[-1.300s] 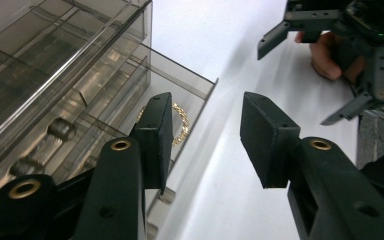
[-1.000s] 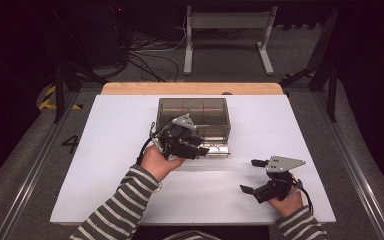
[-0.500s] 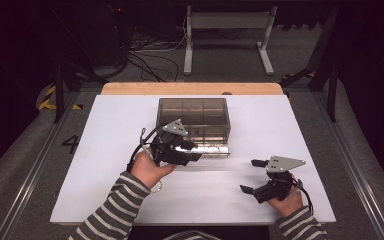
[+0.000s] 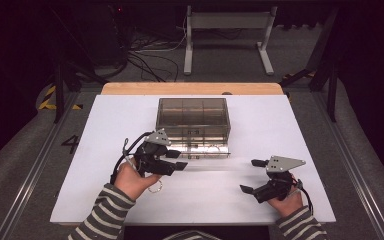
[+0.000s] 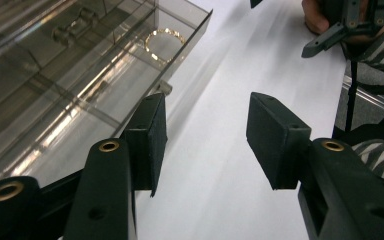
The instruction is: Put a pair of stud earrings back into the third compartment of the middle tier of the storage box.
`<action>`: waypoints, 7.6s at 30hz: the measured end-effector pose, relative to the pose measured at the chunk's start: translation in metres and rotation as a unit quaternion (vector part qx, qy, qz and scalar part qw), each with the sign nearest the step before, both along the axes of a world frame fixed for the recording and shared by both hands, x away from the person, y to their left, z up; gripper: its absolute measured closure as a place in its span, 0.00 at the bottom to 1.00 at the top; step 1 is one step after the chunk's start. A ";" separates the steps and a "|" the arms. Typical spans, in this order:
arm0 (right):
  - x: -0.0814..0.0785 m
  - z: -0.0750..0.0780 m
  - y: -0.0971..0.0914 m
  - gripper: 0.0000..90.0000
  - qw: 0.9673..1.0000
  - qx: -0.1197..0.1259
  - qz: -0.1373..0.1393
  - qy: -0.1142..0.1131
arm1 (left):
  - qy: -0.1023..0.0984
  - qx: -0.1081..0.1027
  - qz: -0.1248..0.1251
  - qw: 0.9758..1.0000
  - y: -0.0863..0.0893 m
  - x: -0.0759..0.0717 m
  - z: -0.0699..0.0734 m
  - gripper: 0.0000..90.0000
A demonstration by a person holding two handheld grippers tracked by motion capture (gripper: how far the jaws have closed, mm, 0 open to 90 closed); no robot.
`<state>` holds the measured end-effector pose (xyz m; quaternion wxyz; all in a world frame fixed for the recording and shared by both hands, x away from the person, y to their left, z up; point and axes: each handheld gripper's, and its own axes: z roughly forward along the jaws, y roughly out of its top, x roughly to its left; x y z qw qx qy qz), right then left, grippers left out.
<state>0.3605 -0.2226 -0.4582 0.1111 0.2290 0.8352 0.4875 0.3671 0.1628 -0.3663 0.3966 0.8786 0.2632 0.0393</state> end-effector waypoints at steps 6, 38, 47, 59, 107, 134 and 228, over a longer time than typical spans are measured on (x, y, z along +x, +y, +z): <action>0.000 0.000 0.000 0.02 1.000 -0.001 0.000 0.000 | 0.001 0.001 0.011 1.000 0.011 -0.006 -0.006 0.57; 0.000 0.000 0.001 0.02 1.000 -0.002 0.002 0.000 | 0.038 0.046 0.034 0.998 0.034 -0.019 -0.041 0.57; 0.000 0.000 0.001 0.02 1.000 -0.003 0.002 0.000 | 0.040 0.068 0.047 0.996 0.041 -0.020 -0.052 0.58; -0.001 0.000 0.001 0.02 1.000 -0.004 0.001 -0.001 | 0.047 0.088 0.073 0.992 0.053 -0.018 -0.063 0.58; 0.000 0.000 0.001 0.02 1.000 -0.004 0.002 0.000 | 0.062 0.144 0.106 0.982 0.056 -0.014 -0.074 0.95; -0.001 0.000 0.002 0.02 1.000 -0.005 0.003 -0.001 | 0.033 0.082 0.122 0.989 0.064 -0.020 -0.055 0.95; 0.000 -0.001 0.002 0.02 1.000 -0.006 0.006 0.001 | -0.025 0.052 0.025 0.998 -0.063 0.053 0.015 0.95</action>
